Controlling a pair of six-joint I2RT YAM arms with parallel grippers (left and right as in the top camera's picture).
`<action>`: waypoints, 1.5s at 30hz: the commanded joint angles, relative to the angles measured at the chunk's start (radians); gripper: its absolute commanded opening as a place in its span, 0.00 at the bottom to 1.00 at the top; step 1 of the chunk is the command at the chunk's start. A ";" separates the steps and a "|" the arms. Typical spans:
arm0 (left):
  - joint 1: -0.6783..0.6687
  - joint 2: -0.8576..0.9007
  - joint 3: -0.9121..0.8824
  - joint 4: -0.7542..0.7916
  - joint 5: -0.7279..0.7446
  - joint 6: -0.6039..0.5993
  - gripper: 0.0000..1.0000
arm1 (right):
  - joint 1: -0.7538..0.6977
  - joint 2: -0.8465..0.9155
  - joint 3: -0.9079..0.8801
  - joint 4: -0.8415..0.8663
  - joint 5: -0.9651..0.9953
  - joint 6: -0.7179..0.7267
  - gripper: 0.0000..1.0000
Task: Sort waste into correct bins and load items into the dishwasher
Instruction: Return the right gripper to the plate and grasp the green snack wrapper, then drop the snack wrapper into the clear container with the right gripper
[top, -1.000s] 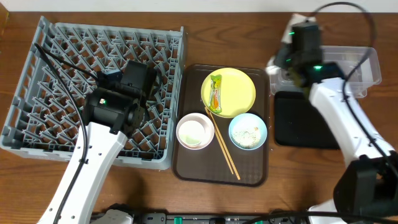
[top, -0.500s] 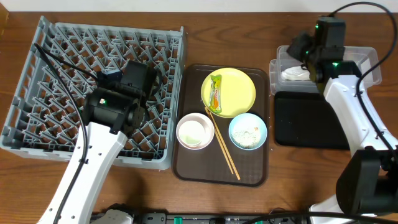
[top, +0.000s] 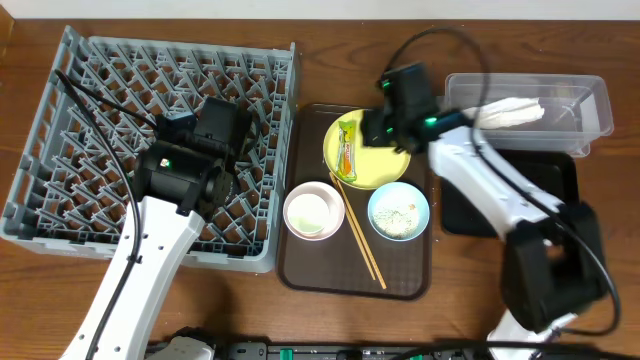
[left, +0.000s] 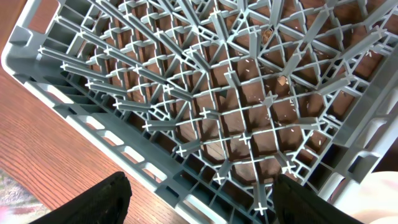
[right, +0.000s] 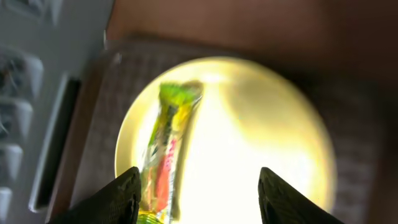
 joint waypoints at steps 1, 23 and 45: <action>0.005 0.002 0.016 -0.007 -0.009 -0.008 0.76 | 0.050 0.062 0.000 0.024 0.020 -0.010 0.59; 0.005 0.002 0.016 -0.010 -0.009 -0.008 0.76 | 0.085 0.149 0.034 0.055 0.112 0.101 0.01; 0.005 0.002 0.015 -0.011 -0.009 -0.008 0.76 | -0.429 -0.104 0.060 -0.009 0.263 0.157 0.15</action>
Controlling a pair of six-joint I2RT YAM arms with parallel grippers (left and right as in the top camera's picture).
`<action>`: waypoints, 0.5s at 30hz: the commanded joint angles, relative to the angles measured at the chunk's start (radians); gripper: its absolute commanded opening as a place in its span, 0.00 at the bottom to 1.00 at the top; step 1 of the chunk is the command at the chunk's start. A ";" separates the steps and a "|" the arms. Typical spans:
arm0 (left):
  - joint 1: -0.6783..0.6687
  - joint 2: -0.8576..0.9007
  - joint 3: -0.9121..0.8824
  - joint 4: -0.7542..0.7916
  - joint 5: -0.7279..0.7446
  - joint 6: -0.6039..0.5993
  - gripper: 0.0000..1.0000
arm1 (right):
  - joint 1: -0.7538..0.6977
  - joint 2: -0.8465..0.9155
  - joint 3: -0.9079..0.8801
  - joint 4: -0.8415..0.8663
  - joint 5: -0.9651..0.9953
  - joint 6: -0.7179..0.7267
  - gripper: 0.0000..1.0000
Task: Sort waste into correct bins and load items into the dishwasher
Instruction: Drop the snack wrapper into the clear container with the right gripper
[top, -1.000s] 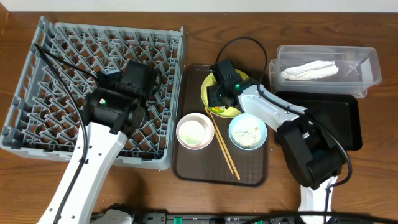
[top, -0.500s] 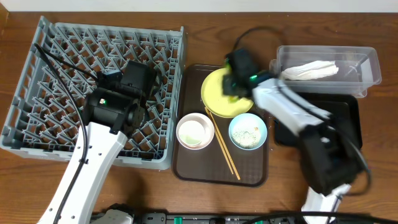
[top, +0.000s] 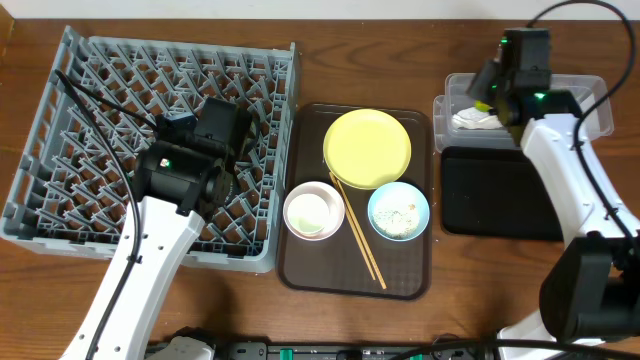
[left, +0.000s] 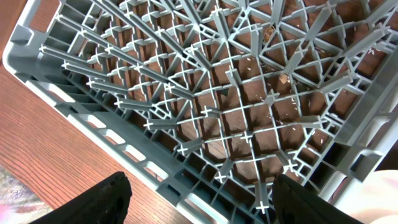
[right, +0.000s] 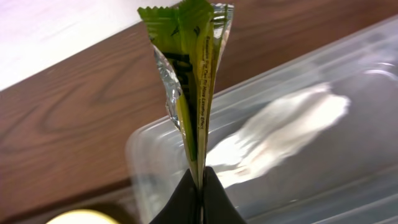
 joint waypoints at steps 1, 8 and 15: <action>0.005 0.002 0.015 -0.004 -0.009 -0.008 0.76 | -0.040 0.018 0.001 0.005 0.023 0.038 0.24; 0.005 0.002 0.015 -0.004 -0.009 -0.008 0.76 | -0.055 -0.003 0.002 0.077 -0.104 -0.078 0.60; 0.005 0.002 0.015 -0.004 -0.009 -0.008 0.76 | -0.050 -0.114 0.002 -0.089 -0.324 -0.175 0.62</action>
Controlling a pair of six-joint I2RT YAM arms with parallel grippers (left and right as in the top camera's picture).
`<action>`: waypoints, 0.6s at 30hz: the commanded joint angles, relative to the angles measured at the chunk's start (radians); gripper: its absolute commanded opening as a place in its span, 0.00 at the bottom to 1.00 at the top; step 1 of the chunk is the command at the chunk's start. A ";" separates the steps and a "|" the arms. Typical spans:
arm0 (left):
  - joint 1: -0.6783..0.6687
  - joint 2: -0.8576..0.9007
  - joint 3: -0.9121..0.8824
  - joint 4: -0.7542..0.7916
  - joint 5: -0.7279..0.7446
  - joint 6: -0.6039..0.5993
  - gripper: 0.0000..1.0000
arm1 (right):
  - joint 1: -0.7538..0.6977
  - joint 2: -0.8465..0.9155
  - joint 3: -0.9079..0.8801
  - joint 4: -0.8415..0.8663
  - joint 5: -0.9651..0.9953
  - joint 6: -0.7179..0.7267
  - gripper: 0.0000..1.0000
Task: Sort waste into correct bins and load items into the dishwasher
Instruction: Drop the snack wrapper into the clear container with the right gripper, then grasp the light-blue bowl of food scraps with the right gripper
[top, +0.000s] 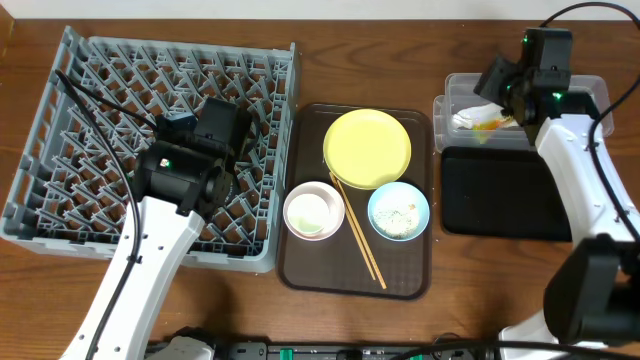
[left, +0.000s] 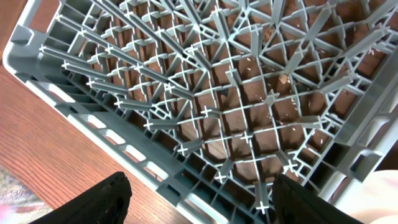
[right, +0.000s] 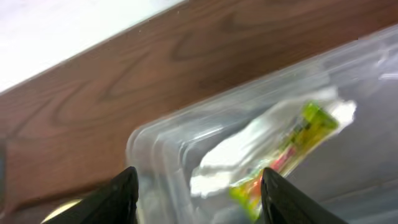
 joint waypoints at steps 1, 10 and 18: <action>0.005 0.002 0.015 -0.005 -0.008 -0.008 0.76 | 0.006 -0.111 0.002 -0.095 -0.211 -0.148 0.62; 0.005 0.002 0.015 -0.005 -0.008 -0.008 0.76 | 0.171 -0.180 -0.001 -0.494 -0.307 -0.303 0.66; 0.005 0.002 0.015 -0.005 -0.008 -0.008 0.76 | 0.417 -0.171 -0.063 -0.542 -0.201 -0.308 0.66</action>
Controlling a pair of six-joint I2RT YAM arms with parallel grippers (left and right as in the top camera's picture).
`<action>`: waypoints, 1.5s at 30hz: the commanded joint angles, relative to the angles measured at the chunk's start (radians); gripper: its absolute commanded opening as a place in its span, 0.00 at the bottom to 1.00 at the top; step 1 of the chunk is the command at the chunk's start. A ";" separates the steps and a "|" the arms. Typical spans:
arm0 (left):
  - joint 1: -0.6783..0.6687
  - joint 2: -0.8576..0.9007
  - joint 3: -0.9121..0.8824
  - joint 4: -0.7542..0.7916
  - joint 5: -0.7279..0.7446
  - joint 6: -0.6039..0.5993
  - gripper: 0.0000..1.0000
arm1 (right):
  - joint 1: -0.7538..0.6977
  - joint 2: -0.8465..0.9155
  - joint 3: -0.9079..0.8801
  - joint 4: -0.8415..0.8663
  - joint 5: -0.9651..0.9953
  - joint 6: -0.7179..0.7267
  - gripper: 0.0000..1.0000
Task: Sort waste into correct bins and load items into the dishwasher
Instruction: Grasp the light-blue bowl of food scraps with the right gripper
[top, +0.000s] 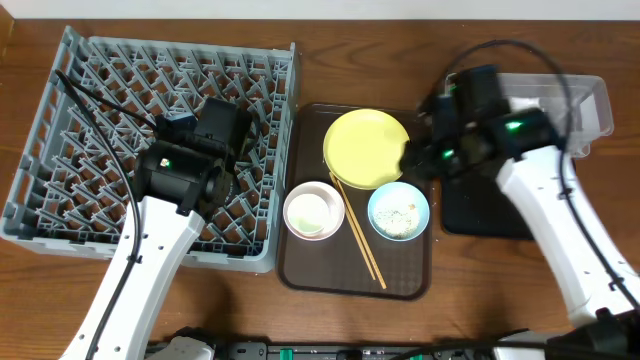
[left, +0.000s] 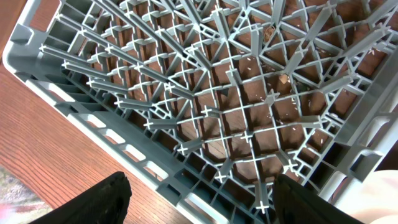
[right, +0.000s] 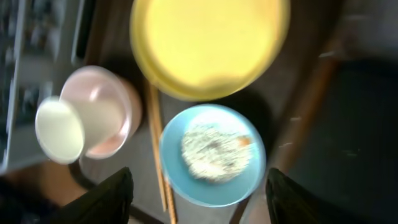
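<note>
A brown tray (top: 300, 270) carries a bare yellow plate (top: 365, 148), a pink bowl (top: 314, 211), a blue bowl (top: 398, 211) of rice scraps and a pair of chopsticks (top: 358, 235). My right gripper (top: 425, 160) hangs open and empty over the tray's right side. In its wrist view the blue bowl (right: 212, 155) lies between its fingers (right: 106, 199), with the plate (right: 208, 43) beyond. My left gripper (left: 199, 208) is open and empty above the grey dish rack (left: 217, 93). The clear bin (top: 590, 100) is partly hidden by the right arm, so its contents are out of sight.
The grey dish rack (top: 100, 100) fills the table's left side. A black bin (top: 500, 215) lies right of the tray, under my right arm. The clear bin sits behind it at the far right. The chopsticks (right: 155, 149) lie between the pink bowl (right: 102, 112) and the blue bowl.
My right gripper was open at the clear bin with the green wrapper lying inside. Now it is open over the tray, above the blue bowl. The left arm has not moved.
My right gripper stood open over a green wrapper on the yellow plate. Then it was shut on the wrapper above the clear bin, the plate bare. Then it was open with the wrapper in the bin on white paper. Now it is over the tray.
</note>
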 joint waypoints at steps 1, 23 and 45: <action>0.005 0.002 0.015 -0.004 -0.009 -0.006 0.76 | 0.107 0.011 -0.053 0.027 0.090 -0.020 0.65; 0.005 0.002 0.015 -0.004 -0.009 -0.006 0.76 | 0.369 0.185 -0.338 0.381 0.278 0.193 0.20; 0.005 0.002 0.015 -0.007 -0.009 -0.006 0.76 | 0.282 0.010 -0.174 0.282 0.326 0.216 0.01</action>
